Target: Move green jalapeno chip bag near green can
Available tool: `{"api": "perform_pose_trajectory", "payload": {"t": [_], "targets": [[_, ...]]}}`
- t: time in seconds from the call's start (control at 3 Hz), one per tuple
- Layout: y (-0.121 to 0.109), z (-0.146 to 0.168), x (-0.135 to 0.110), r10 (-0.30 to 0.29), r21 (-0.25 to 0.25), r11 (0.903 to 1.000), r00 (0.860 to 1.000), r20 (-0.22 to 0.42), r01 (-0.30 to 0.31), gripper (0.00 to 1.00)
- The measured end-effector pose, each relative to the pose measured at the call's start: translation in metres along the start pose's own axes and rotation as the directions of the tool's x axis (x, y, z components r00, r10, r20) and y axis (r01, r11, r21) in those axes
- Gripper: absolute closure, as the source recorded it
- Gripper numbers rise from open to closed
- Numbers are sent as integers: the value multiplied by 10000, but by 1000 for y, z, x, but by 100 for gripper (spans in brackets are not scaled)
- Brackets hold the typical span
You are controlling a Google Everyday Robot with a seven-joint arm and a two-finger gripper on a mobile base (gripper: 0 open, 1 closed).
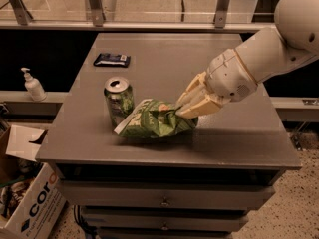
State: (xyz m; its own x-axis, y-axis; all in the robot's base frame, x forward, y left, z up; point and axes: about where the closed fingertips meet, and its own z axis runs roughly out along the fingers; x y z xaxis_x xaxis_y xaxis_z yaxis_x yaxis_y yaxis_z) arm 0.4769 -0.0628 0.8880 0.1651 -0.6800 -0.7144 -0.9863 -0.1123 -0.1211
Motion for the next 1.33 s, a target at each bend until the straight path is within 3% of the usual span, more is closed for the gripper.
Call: {"api": "perform_pose_trajectory", "payload": {"t": [0.33, 0.67, 1.0, 1.33], "targets": [[-2, 0, 0, 82, 62, 9999, 10000, 4, -82, 4], [-3, -1, 1, 118, 104, 9999, 9999, 20, -118, 0], [-35, -28, 16, 393, 1114, 9928, 9986, 356, -430, 0], [-87, -73, 46, 824, 2554, 9607, 9904, 1107, -1085, 0]]}}
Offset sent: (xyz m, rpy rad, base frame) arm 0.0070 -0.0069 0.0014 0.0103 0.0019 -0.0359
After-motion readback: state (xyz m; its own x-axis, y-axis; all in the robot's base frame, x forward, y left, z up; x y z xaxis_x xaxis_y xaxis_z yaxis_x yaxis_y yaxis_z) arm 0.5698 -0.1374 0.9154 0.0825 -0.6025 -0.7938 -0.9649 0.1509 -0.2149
